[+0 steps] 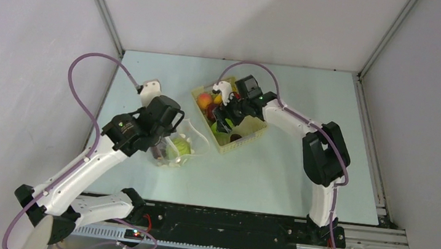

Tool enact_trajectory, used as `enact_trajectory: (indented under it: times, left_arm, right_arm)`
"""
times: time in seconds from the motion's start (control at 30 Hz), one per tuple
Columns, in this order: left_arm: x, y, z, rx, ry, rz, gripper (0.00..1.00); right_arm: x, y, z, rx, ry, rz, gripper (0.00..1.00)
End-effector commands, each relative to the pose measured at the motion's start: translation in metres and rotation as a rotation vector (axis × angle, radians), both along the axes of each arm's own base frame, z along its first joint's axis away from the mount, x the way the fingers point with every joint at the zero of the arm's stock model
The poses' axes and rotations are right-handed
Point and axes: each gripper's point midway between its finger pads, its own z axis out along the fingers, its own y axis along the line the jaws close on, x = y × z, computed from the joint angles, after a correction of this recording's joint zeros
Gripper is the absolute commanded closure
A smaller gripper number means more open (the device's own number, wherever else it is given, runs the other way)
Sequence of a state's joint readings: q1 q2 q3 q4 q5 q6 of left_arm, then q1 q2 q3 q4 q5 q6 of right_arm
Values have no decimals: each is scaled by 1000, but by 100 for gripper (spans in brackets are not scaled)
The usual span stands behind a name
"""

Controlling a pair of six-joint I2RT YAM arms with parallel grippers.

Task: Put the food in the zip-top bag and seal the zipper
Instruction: Pick up the fake fruit from the bin.

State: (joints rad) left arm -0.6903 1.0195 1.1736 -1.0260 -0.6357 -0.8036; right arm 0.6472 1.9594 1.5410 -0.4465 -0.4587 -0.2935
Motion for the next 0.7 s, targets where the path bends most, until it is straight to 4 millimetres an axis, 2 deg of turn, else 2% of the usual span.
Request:
enact_trajectory:
  times: [0.0, 0.4, 0.5, 0.57, 0.67]
  left_arm:
    - [8, -2, 10, -24, -41, 14, 100]
    - [9, -3, 5, -9, -21, 14, 100]
    - [10, -4, 5, -9, -18, 12, 100]
    - [10, -4, 4, -8, -15, 10, 100]
    - [10, -4, 4, -7, -13, 11, 100]
  right_arm:
    - [-7, 9, -7, -29, -18, 129, 17]
    - [13, -3, -41, -173, -91, 86, 18]
    - [24, -4, -48, -198, -140, 39, 18]
    - [32, -4, -50, -214, -187, 0, 17]
    - [40, -2, -39, -189, -241, -47, 17]
